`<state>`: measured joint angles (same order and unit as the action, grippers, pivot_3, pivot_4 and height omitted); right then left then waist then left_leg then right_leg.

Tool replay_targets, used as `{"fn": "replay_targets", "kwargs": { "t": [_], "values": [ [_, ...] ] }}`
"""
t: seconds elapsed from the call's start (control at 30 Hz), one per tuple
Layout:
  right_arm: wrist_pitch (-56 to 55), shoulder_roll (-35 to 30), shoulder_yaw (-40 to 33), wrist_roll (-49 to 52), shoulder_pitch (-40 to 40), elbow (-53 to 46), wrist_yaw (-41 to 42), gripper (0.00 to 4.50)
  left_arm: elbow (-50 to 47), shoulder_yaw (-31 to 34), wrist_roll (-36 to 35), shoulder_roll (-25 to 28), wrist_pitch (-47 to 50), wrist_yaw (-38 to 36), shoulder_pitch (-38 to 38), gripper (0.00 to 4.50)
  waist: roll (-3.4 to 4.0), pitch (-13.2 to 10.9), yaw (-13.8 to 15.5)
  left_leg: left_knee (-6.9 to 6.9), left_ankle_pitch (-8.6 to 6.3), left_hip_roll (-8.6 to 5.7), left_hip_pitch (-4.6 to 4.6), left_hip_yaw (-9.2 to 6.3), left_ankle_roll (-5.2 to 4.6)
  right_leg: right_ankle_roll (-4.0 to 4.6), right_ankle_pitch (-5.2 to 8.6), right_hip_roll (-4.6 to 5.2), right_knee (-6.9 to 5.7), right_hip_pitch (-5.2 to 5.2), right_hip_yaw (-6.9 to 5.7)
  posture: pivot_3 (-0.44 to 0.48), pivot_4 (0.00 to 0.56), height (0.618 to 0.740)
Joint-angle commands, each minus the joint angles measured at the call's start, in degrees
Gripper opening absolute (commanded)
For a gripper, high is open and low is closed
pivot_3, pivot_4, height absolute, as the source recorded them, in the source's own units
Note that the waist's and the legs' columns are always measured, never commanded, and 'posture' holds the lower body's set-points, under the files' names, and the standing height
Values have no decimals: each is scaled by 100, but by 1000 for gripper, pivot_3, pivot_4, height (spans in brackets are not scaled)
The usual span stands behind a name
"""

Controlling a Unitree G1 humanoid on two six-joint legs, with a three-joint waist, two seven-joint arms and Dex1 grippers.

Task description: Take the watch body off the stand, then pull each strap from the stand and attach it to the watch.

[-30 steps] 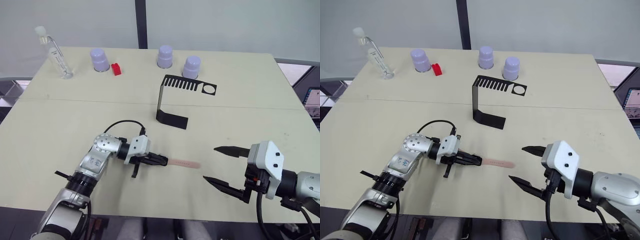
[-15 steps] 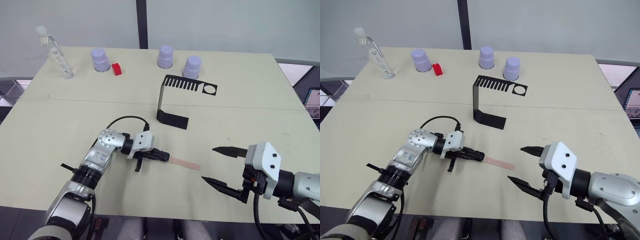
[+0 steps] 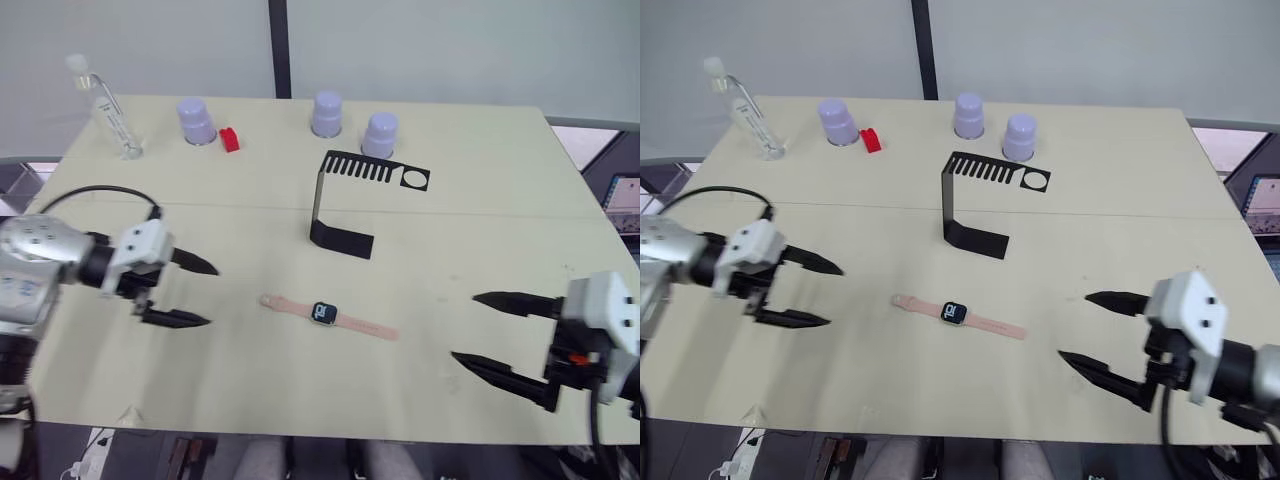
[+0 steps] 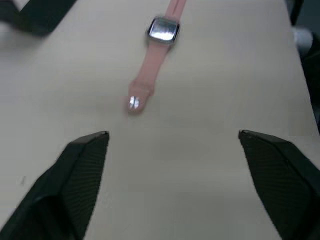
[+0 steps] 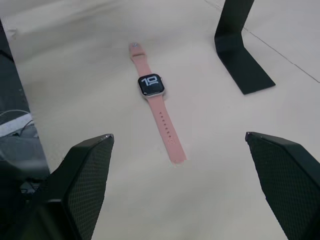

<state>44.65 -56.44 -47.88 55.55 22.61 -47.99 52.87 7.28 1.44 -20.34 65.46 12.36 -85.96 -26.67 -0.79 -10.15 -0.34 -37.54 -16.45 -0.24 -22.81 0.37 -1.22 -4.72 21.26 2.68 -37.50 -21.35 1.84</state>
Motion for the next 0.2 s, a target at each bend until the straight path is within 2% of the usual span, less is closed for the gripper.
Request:
{"fn": "replay_targets", "kwargs": {
  "t": [0.03,0.2],
  "values": [
    [42,-126,-621,31,261,182,592,4500,65,362,-113,378,-129,-473,169,4461,-1,0,33,8,0,-1,5,0,0,0,0,2,6,6,0,0,150,740],
    [-122,-189,-789,-286,580,414,1156,4500,-162,557,-433,375,70,-253,234,4461,-3,2,30,29,-1,-2,11,1,-1,5,3,8,23,10,0,0,150,740]
  ]
}}
